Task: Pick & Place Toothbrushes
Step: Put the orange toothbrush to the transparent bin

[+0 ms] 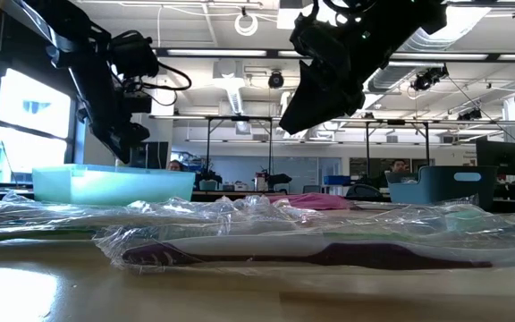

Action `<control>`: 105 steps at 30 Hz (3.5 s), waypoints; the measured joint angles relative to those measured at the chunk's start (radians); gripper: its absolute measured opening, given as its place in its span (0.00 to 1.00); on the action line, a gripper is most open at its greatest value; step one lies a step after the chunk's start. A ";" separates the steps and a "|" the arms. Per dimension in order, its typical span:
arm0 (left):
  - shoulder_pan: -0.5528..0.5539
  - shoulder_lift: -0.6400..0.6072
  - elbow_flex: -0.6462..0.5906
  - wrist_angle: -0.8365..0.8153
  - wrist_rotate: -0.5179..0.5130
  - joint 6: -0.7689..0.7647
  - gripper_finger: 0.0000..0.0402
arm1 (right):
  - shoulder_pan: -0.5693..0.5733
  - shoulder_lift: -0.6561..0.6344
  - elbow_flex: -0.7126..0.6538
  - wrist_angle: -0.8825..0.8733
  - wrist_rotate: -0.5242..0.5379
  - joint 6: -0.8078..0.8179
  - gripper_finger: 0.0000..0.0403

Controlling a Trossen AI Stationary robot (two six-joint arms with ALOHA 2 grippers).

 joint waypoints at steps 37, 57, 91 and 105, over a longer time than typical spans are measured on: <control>0.000 0.000 -0.001 0.023 0.104 0.001 0.19 | 0.000 0.000 0.000 0.040 0.001 -0.008 0.36; 0.000 0.000 -0.001 0.118 0.108 0.050 0.19 | -0.002 -0.008 0.000 0.085 -0.002 -0.048 0.36; -0.433 -0.598 -0.250 0.180 0.244 0.247 0.01 | -0.021 -0.213 0.001 -0.062 0.006 -0.019 0.36; -0.446 -0.815 -0.391 0.304 0.562 0.339 0.01 | -0.018 -0.213 0.001 -0.061 0.005 -0.018 0.36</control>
